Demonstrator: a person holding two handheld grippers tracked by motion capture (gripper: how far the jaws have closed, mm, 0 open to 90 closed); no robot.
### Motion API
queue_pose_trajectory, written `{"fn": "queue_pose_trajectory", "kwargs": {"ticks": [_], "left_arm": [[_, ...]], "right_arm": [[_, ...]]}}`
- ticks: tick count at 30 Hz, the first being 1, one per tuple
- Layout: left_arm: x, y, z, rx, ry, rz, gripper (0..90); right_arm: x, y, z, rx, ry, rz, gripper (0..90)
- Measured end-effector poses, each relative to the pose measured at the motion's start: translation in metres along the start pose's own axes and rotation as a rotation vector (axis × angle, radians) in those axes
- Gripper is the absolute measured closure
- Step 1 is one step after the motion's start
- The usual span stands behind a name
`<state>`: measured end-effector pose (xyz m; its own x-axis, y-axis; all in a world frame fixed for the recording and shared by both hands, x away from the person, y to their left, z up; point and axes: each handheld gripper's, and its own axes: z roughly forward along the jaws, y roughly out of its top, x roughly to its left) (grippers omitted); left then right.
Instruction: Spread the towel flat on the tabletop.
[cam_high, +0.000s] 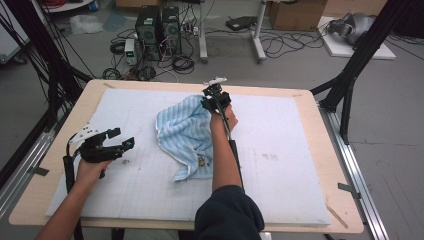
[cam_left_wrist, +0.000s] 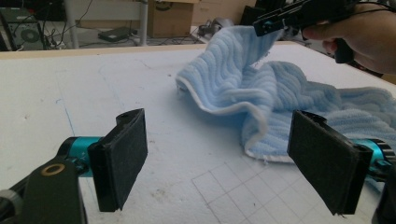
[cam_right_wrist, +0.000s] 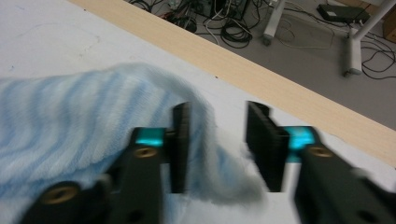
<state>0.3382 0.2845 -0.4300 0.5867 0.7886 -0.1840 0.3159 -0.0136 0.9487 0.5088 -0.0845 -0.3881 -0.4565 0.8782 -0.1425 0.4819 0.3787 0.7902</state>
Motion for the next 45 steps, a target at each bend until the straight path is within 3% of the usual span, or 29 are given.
{"fn": "queue_pose_trajectory", "kwargs": {"ticks": [1,2,3,4,5,6,8,9,12,13,14,16,17,18,19,21,22,23,24,26,29,35,36,38,39,40,42,45], "left_arm": [[0.000,0.000,0.000,0.001,0.001,0.001,20.4],[-0.001,0.000,0.000,0.002,0.001,0.004,20.4],[-0.001,0.000,0.000,0.001,0.003,0.006,20.4],[-0.001,0.000,0.000,-0.001,0.003,0.006,20.4],[-0.001,0.000,0.000,-0.001,0.003,0.005,20.4],[-0.001,0.000,0.000,-0.002,0.004,0.005,20.4],[-0.001,0.000,0.000,0.000,0.005,0.005,20.4],[-0.001,0.000,0.000,0.000,0.005,0.004,20.4],[0.000,0.000,0.001,0.003,0.006,-0.002,20.4],[0.000,0.000,0.001,0.004,0.006,-0.001,20.4],[-0.001,0.000,0.001,0.002,0.005,-0.002,20.4],[-0.001,0.000,0.002,0.001,0.005,-0.001,20.5],[-0.002,0.000,0.002,0.002,0.003,0.000,20.6],[-0.002,-0.001,0.003,0.005,0.002,0.003,20.6],[-0.002,-0.001,0.003,0.005,0.002,0.001,20.6],[-0.002,-0.001,0.004,0.011,0.000,0.002,20.6],[-0.002,-0.001,0.004,0.011,0.000,0.002,20.7],[-0.002,-0.001,0.003,0.013,-0.001,0.002,20.7],[-0.002,-0.001,0.003,0.012,0.000,0.004,20.7],[-0.002,-0.001,0.002,0.009,0.001,0.001,20.6],[-0.002,-0.001,0.001,0.009,0.004,0.001,20.6],[-0.003,-0.002,0.003,0.014,0.006,0.002,20.7],[-0.003,-0.002,0.003,0.012,0.007,-0.001,20.7],[-0.003,-0.002,0.002,0.011,0.007,-0.001,20.6],[-0.003,-0.002,0.002,0.010,0.009,0.001,20.7],[-0.003,-0.002,0.003,0.011,0.008,-0.001,20.7],[-0.002,-0.003,0.004,0.020,0.006,0.000,20.7],[-0.003,-0.003,0.004,0.021,0.004,0.006,20.7]], "right_arm": [[-0.003,-0.002,-0.002,-0.003,0.005,0.022,43.9],[-0.008,-0.008,-0.010,-0.018,0.039,0.043,43.5],[-0.008,-0.008,-0.010,-0.018,0.039,0.043,43.5],[-0.011,-0.011,-0.015,-0.024,0.038,0.027,43.4],[-0.016,-0.020,-0.023,0.002,0.090,0.007,42.4],[-0.017,-0.025,-0.028,-0.005,0.099,-0.010,42.8],[-0.019,-0.036,-0.036,-0.003,0.177,-0.015,43.6],[-0.019,-0.036,-0.036,-0.003,0.177,-0.015,43.6],[-0.015,-0.055,-0.040,0.046,0.300,-0.063,48.7],[-0.007,-0.065,-0.038,0.100,0.328,-0.117,51.0],[-0.007,-0.065,-0.038,0.100,0.328,-0.117,52.7],[0.004,-0.075,-0.031,0.155,0.361,-0.140,54.8],[0.008,-0.080,-0.027,0.178,0.381,-0.139,56.8],[0.010,-0.083,-0.028,0.158,0.397,-0.124,68.0],[0.010,-0.083,-0.028,0.158,0.397,-0.124,68.0],[0.012,-0.084,-0.032,0.160,0.418,-0.157,86.3],[0.015,-0.083,-0.037,0.180,0.351,-0.230,87.5],[0.013,-0.084,-0.040,0.189,0.329,-0.240,87.7],[0.013,-0.084,-0.040,0.189,0.329,-0.240,87.7],[0.007,-0.087,-0.047,0.192,0.280,-0.231,87.7],[-0.011,-0.105,-0.065,0.205,0.209,-0.197,87.7],[-0.030,-0.133,-0.096,0.195,0.166,-0.153,87.7],[-0.034,-0.144,-0.111,0.197,0.156,-0.144,87.6],[-0.035,-0.147,-0.115,0.200,0.168,-0.128,87.6],[-0.034,-0.151,-0.120,0.213,0.201,-0.118,87.5],[-0.032,-0.155,-0.124,0.212,0.207,-0.137,86.5],[-0.029,-0.155,-0.129,0.189,0.224,-0.142,74.8],[-0.036,-0.145,-0.127,0.097,0.216,-0.073,62.3]]}}
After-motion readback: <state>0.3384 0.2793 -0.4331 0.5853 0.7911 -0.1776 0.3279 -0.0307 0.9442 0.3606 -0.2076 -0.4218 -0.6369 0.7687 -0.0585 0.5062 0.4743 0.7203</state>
